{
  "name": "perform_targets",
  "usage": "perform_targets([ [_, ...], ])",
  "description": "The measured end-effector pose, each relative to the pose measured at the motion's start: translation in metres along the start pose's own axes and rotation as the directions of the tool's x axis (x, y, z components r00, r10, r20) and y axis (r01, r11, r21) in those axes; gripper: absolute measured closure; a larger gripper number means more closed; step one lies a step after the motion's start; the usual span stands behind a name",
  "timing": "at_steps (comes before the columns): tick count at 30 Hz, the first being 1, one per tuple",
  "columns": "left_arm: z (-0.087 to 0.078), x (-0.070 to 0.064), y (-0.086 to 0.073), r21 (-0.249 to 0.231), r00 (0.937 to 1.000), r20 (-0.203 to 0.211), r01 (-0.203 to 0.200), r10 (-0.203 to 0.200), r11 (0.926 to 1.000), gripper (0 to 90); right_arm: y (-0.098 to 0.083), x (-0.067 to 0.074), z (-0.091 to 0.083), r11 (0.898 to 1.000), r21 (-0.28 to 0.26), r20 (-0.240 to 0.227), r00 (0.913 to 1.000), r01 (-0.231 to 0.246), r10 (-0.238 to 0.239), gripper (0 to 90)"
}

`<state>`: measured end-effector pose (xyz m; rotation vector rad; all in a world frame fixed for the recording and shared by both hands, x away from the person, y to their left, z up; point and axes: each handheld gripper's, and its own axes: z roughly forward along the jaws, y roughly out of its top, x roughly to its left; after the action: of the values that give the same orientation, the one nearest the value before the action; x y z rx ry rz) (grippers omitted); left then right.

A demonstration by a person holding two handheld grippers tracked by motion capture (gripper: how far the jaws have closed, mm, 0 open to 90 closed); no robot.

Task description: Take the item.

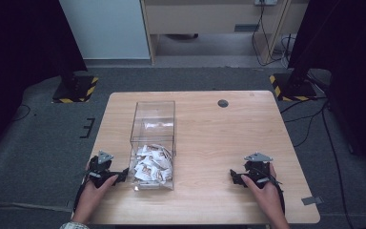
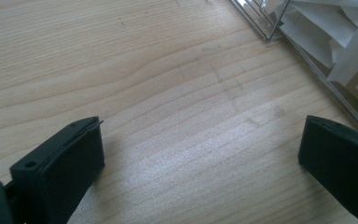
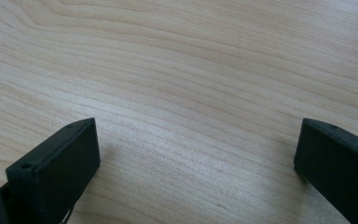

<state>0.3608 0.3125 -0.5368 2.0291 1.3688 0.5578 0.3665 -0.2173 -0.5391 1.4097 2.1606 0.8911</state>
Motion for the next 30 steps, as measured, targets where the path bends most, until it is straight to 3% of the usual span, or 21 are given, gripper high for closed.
perform_targets([
  [13,0.0,0.0,0.0,0.0,1.0,0.001,-0.001,0.001,1.0,0.0,0.0,0.0,-0.001,1.0,-0.005,-0.002,1.0,0.0,0.0,2.9],
  [15,0.0,0.0,0.0,0.0,1.0,0.001,0.0,0.0,1.0,0.0,0.001,0.0,-0.002,1.0,-0.007,-0.025,0.9997,0.001,-0.001,7.8],
  [17,0.0,0.0,0.0,0.0,1.0,0.001,-0.001,0.001,1.0,0.0,0.002,0.001,-0.004,1.0,-0.01,-0.031,0.9995,-0.004,0.003,6.7],
  [30,0.0,0.0,0.0,0.0,1.0,0.001,-0.001,0.001,1.0,0.0,0.014,0.01,-0.021,0.997,-0.035,0.004,0.998,0.064,-0.064,11.5],
])
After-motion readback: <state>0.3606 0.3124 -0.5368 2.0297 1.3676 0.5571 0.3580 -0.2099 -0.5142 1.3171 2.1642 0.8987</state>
